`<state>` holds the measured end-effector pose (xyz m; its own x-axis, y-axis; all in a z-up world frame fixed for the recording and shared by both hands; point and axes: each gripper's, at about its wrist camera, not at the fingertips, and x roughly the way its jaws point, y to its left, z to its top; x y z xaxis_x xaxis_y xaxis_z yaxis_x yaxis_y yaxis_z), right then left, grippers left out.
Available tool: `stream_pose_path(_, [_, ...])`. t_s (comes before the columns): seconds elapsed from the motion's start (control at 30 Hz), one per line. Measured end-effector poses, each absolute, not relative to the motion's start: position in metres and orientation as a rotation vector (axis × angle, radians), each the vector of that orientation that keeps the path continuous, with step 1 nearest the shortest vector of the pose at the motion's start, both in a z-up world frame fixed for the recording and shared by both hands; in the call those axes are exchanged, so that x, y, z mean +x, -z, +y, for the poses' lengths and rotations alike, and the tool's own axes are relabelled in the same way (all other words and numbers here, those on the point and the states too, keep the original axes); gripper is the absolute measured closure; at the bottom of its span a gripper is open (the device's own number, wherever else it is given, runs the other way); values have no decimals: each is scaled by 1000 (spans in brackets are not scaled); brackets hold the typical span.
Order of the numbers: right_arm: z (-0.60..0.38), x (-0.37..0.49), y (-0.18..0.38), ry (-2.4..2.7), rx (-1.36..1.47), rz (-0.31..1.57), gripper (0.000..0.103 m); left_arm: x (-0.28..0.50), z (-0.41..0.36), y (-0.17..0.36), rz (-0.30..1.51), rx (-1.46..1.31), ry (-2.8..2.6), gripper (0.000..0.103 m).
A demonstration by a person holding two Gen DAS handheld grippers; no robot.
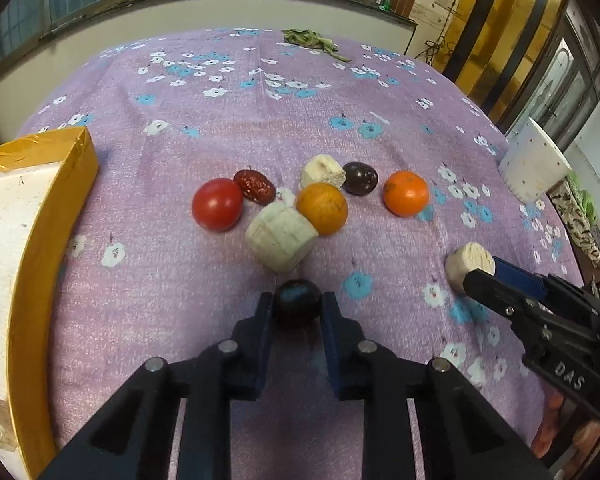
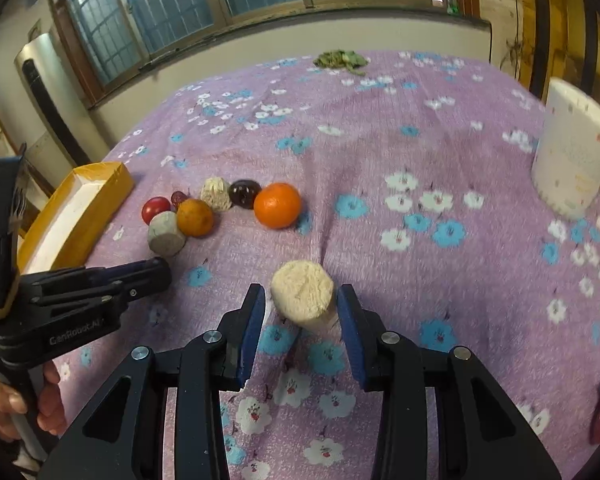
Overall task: Organize fruits
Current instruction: 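Grasp the dark round plum with the left gripper while the right holds the cylinder, then carry the plum and the cylinder with both grippers over the tray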
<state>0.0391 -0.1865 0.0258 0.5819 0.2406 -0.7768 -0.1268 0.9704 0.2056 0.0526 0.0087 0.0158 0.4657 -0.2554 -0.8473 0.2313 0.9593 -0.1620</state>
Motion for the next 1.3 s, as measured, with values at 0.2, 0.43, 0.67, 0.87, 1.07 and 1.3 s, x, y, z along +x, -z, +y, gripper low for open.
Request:
stream_pose_path(0.2, [-178, 50, -19, -193, 77, 948, 62, 55, 7, -15, 1042, -23, 302, 73])
stream_pose_path(0.43, [-171, 52, -13, -161, 6, 936, 66, 51, -1, -14, 993, 26, 326, 78])
stream_pose_path(0.67, [-178, 30, -25, -171, 45, 927, 66, 42, 23, -16, 1018, -67, 348, 78])
stream_pose_path(0.87, [-177, 8, -35, -190, 72, 920, 66, 22, 36, -23, 1019, -83, 351, 78])
stream_pose_path(1.07, [-164, -13, -39, -199, 55, 913, 66, 4, 44, -30, 1016, -78, 362, 78])
stream_pose_path(1.3, [-149, -24, -35, -187, 63, 931, 66, -5, 60, -36, 1008, -89, 370, 78])
